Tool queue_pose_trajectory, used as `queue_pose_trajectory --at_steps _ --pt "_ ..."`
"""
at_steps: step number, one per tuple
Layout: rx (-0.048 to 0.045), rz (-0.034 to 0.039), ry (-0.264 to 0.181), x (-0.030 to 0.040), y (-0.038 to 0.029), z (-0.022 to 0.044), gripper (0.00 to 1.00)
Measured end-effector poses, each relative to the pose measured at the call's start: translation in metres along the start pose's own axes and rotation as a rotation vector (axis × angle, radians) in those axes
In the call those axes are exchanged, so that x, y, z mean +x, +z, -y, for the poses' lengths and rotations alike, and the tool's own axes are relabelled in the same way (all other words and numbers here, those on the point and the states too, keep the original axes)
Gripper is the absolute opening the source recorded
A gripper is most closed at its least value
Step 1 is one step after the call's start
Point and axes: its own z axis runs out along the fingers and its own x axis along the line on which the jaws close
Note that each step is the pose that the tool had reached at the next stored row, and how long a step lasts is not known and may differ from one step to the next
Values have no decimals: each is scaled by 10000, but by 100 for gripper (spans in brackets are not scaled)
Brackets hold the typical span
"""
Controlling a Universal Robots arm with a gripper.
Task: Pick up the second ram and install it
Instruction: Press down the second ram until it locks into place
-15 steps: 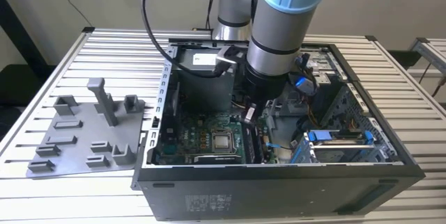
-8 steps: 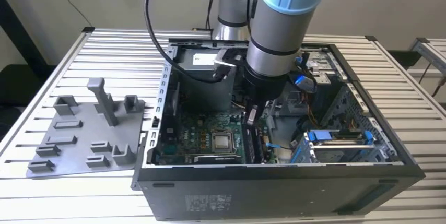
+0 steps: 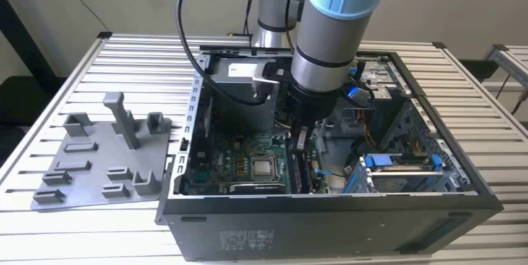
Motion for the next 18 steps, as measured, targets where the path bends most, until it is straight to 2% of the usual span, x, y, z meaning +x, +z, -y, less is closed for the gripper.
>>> queue_pose_trajectory --at_steps 5,8,13,18 --pt "-23 10 -751 1 11 -2 11" --pt "-33 15 -1058 1 13 -1 11" --pt "-52 23 -1144 35 17 12 11" --pt "-94 42 -1162 54 48 64 11"
